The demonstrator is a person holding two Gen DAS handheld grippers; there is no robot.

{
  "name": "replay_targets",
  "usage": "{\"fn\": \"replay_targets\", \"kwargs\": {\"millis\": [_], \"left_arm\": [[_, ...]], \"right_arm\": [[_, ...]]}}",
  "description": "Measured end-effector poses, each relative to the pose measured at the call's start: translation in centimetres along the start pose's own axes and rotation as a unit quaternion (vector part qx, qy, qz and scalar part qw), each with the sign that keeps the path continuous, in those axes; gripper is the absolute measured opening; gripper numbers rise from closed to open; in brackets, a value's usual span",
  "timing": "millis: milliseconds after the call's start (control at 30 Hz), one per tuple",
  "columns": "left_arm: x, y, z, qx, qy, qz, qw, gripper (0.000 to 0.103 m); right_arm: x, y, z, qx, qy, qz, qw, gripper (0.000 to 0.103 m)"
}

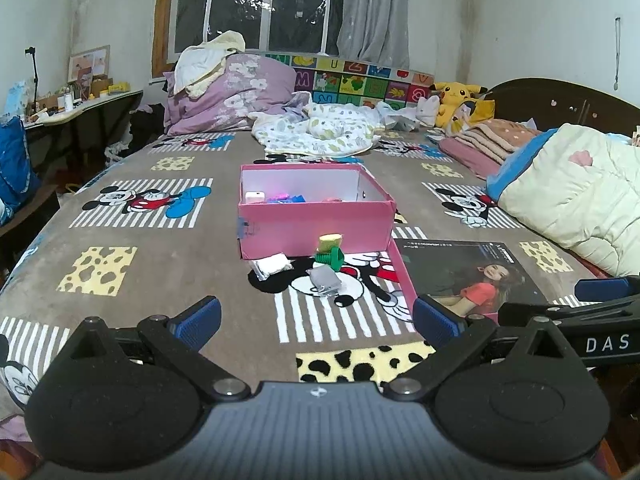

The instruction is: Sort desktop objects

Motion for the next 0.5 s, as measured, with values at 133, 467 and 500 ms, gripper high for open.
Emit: {"fn": "replay_targets", "kwargs": {"millis": [133,467,500], "left_arm": [[0.12,-0.27,0.0,0.0,0.0,0.003,1.0,0.102],[0.27,-0.68,-0.05,-0.002,-0.004,0.005,1.0,0.102],[0.3,-0.72,-0.04,-0.002,-0.003,0.005,1.0,0.102]], "right_arm": [[0.11,-0.24,-0.05,0.0,0.0,0.003,1.0,0.103],[0.18,-0.66,-0.12,0.0,0.0,0.008,1.0,0.103],[0.19,-0.7,-0.11,0.0,0.001,0.009,1.0,0.103]]}}
Point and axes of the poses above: each gripper's, at about its wrist camera, not at the fingertips, and y roughly against the way its jaws point, z to its left, x to its underside, the point moved 6 cm from there along -y, roughly the way its jaws point, and after that the axes turned 6 degrees about -y, right-handed, at the moved point
